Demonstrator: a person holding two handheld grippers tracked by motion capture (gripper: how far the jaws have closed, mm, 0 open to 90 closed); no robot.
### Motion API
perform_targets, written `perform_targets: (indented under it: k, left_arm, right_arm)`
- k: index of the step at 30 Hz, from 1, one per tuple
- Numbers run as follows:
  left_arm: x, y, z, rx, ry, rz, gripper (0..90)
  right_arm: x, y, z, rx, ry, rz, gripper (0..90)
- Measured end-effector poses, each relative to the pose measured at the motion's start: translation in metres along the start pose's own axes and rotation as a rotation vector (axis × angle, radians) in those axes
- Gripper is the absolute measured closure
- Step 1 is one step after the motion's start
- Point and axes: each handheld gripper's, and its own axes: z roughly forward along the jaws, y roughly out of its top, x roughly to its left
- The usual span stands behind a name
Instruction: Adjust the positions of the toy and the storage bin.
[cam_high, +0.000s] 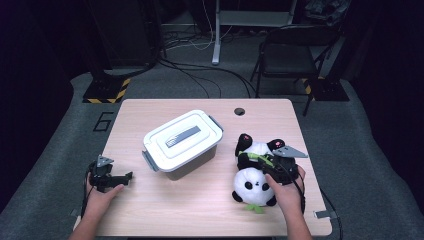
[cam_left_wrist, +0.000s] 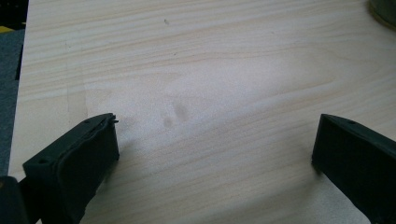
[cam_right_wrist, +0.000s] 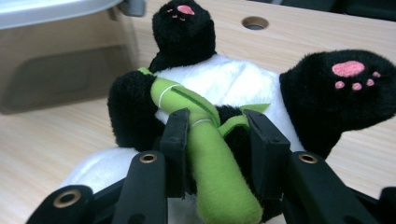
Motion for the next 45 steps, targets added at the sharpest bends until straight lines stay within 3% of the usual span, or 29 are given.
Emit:
perform_targets:
  k: [8, 9, 10, 12, 14, 27, 35, 42, 45]
  left_arm:
    - [-0.005, 0.003, 0.002, -0.003, -0.004, 0.003, 2.8]
    - [-0.006, 0.005, 0.001, 0.001, -0.013, 0.008, 5.3]
    - [-0.007, 0.006, 0.001, 0.000, -0.019, 0.016, 15.4]
    - [-0.010, 0.009, 0.000, 0.009, -0.033, 0.024, 19.6]
    - [-0.013, 0.010, 0.002, 0.000, -0.035, 0.032, 19.6]
    - [-0.021, 0.021, 0.007, 0.036, -0.040, 0.034, 25.8]
    - [-0.021, 0.026, 0.005, 0.055, -0.077, 0.002, 40.8]
    - [-0.027, 0.034, -0.007, 0.050, -0.139, 0.011, 43.5]
    - [-0.031, 0.040, -0.016, 0.048, -0.148, 0.044, 43.7]
  right_arm:
    - [-0.004, -0.005, -0.001, 0.005, -0.012, 0.023, 57.8]
    - [-0.005, -0.006, -0.001, 0.007, -0.006, 0.020, 57.0]
    - [-0.007, -0.007, -0.003, 0.011, 0.007, 0.014, 55.9]
    - [-0.008, -0.008, -0.005, 0.017, 0.014, 0.015, 55.7]
    - [-0.013, -0.010, -0.009, 0.020, 0.047, 0.010, 55.1]
    - [-0.019, -0.017, -0.026, 0.080, 0.135, -0.033, 51.9]
    - [-0.022, -0.018, -0.040, 0.140, 0.129, -0.065, 52.1]
    - [-0.026, -0.017, -0.043, 0.129, 0.129, -0.043, 50.1]
    - [-0.026, -0.015, -0.046, 0.111, 0.117, -0.045, 49.6]
